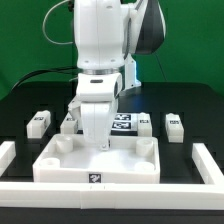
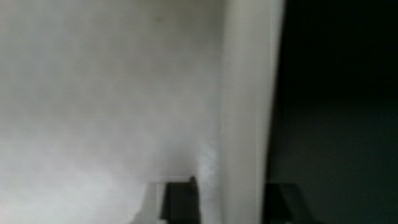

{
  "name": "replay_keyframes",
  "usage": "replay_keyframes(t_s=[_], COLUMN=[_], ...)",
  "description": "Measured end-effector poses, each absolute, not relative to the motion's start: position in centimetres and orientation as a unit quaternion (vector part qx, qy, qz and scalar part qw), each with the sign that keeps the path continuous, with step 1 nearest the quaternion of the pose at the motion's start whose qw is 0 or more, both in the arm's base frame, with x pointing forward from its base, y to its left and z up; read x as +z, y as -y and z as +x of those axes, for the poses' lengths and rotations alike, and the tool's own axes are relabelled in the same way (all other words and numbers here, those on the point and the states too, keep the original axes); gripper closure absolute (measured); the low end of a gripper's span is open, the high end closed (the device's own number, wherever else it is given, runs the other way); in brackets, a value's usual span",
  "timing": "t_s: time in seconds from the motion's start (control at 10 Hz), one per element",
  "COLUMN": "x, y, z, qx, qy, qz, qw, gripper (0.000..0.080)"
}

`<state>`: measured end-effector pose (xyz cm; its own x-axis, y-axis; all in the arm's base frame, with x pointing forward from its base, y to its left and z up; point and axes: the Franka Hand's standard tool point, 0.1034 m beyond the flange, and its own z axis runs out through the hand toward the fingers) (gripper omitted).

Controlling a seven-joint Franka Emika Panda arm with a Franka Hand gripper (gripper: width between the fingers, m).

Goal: Assemble desk

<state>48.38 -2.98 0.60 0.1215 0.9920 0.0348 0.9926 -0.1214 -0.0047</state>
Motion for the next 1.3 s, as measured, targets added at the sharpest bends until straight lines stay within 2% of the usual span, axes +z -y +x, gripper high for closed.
replay_keyframes(t_s=[0.1,0.9,1.1,1.3], x=[0.6,0.6,1.3,0.9], y=[3.0,3.0,1.4,-1.2], z=[48.4,48.4,50.5,51.1], qx=[-0.011,-0.011,-0.021,-0.029], qy=[0.663,0.663,0.670,0.677], qz=[-0.749,-0.749,-0.742,-0.735], qw=[0.013,0.013,0.013,0.020], gripper=[0.0754,0.0754,0.0754,0.0754])
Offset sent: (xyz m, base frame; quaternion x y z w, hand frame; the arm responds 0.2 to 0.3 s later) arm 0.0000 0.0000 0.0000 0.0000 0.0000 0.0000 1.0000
